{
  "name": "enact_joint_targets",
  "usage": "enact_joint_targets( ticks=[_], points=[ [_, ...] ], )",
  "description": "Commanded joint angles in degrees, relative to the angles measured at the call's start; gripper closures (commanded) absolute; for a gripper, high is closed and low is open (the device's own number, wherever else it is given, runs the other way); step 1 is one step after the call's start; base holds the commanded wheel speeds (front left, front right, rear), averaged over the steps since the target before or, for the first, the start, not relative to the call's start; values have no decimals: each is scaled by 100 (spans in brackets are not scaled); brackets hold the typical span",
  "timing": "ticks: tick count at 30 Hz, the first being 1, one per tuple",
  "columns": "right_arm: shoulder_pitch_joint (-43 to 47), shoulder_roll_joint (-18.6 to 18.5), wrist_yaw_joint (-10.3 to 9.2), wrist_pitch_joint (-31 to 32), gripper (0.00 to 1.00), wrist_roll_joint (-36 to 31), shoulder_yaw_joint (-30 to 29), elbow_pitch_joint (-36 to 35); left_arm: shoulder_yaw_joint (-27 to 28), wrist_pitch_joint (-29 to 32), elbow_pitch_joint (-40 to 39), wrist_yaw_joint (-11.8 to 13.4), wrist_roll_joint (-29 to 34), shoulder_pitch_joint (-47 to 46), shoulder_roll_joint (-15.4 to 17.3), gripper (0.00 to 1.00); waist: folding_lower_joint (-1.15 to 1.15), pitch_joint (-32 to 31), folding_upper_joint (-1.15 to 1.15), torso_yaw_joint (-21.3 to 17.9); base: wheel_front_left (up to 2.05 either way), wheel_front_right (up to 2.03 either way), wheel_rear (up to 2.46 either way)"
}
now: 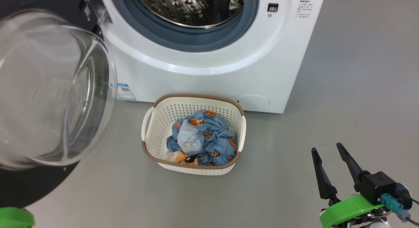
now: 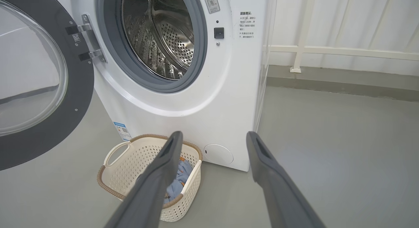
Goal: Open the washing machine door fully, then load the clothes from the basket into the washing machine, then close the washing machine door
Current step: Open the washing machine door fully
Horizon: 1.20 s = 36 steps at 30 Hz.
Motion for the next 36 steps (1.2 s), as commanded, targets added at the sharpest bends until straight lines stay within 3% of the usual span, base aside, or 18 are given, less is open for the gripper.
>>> enact_joint_targets(
  ticks=[1, 18, 28, 36],
  points=[
    [-217, -16, 36, 15, 0, -29, 125, -185, 318, -67, -76, 70, -9, -325, 337, 100, 0, 151, 0, 31, 0, 0, 0],
    [-471, -84, 36, 231, 0, -117, 167, -477, 1078, -70, 738, -209, 240, -1432, 618, 100, 0, 758, 0, 31, 0, 0, 0],
    [-518, -66, 36, 190, 0, -82, 155, -383, 1263, -71, 860, -450, 610, -1485, 557, 100, 0, 699, 0, 14, 0, 0, 0],
    [-470, -48, 36, 130, 0, -41, 180, -280, 1251, -71, 566, -615, 946, -1178, 297, 100, 0, 496, 0, 51, 0, 0, 0]
  ],
)
